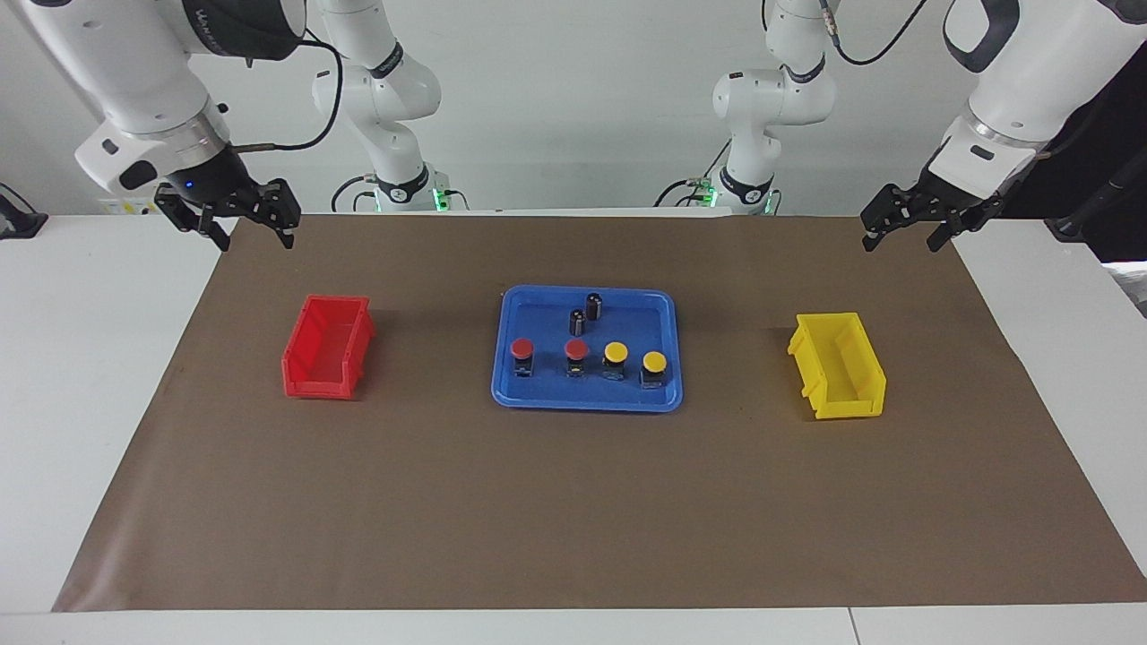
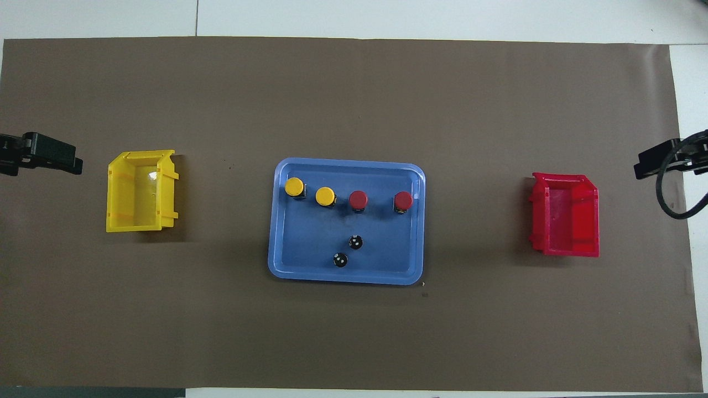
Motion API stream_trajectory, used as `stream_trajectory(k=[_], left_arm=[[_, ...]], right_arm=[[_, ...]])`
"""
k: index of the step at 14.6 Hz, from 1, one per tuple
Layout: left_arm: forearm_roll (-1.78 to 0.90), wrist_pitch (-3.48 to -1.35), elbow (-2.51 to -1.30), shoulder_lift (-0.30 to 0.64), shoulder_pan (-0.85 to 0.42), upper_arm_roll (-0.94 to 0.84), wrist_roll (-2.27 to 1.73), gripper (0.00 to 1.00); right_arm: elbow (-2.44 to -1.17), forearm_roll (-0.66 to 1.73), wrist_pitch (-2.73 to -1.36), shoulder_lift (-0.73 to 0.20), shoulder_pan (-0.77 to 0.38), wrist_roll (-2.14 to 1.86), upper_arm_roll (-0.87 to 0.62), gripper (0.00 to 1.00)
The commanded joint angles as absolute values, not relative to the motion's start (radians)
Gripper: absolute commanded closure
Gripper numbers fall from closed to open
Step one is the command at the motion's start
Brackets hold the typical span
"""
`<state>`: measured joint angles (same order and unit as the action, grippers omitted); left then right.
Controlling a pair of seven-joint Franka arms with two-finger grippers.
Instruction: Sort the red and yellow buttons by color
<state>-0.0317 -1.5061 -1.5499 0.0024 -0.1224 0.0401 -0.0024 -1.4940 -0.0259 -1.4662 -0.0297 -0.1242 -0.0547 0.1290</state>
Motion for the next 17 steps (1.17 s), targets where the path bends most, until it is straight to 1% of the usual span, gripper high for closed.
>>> stream_trajectory(k=[1, 2, 4, 6, 7, 9, 10, 12, 14, 17], left_arm=[[-0.017, -1.514, -1.566, -0.014, -0.118, 0.040, -0.008, 0.00], [-0.017, -1.516, -1.568, -0.014, -0.118, 0.040, 0.001, 0.00], [-0.017, -1.516, -1.568, -0.014, -0.118, 0.040, 0.000, 0.00], [-0.017, -1.514, -1.568, -0.014, -0.118, 0.040, 0.000, 0.00], [-0.017, -1.514, -1.568, -0.014, -0.118, 0.040, -0.002, 0.00], [-0.017, -1.508, -1.569, -0.015, -0.118, 0.040, -0.003, 0.00], [-0.017, -1.506, -1.572, -0.017, -0.118, 0.040, -0.011, 0.00], [-0.017, -1.506, -1.572, -0.018, -0.121, 0.038, -0.011, 0.00], [-0.017, -1.503, -1.572, -0.020, -0.121, 0.038, -0.011, 0.00], [-0.017, -1.506, -1.574, -0.020, -0.123, 0.038, -0.009, 0.00]], right_arm=[[-1.427, -0.014, -1.470, -0.087, -0.211, 0.044, 0.130, 0.16], [-1.427, -0.002, -1.482, -0.103, -0.259, 0.085, 0.130, 0.16], [-1.410, 0.049, -1.544, -0.167, -0.331, 0.252, 0.130, 0.16], [-1.431, 0.057, -1.676, -0.227, -0.434, 0.365, 0.130, 0.16], [-1.484, 0.057, -1.742, -0.242, -0.478, 0.414, 0.130, 0.16], [-1.625, 0.057, -1.907, -0.236, -0.517, 0.474, 0.130, 0.18], [-1.716, 0.057, -2.002, -0.213, -0.528, 0.486, 0.130, 0.19], [-1.827, 0.057, -2.100, -0.206, -0.541, 0.489, 0.130, 0.20], [-1.859, 0.057, -2.167, -0.239, -0.561, 0.511, 0.130, 0.22], [-1.878, 0.058, -2.184, -0.253, -0.564, 0.512, 0.127, 0.23]])
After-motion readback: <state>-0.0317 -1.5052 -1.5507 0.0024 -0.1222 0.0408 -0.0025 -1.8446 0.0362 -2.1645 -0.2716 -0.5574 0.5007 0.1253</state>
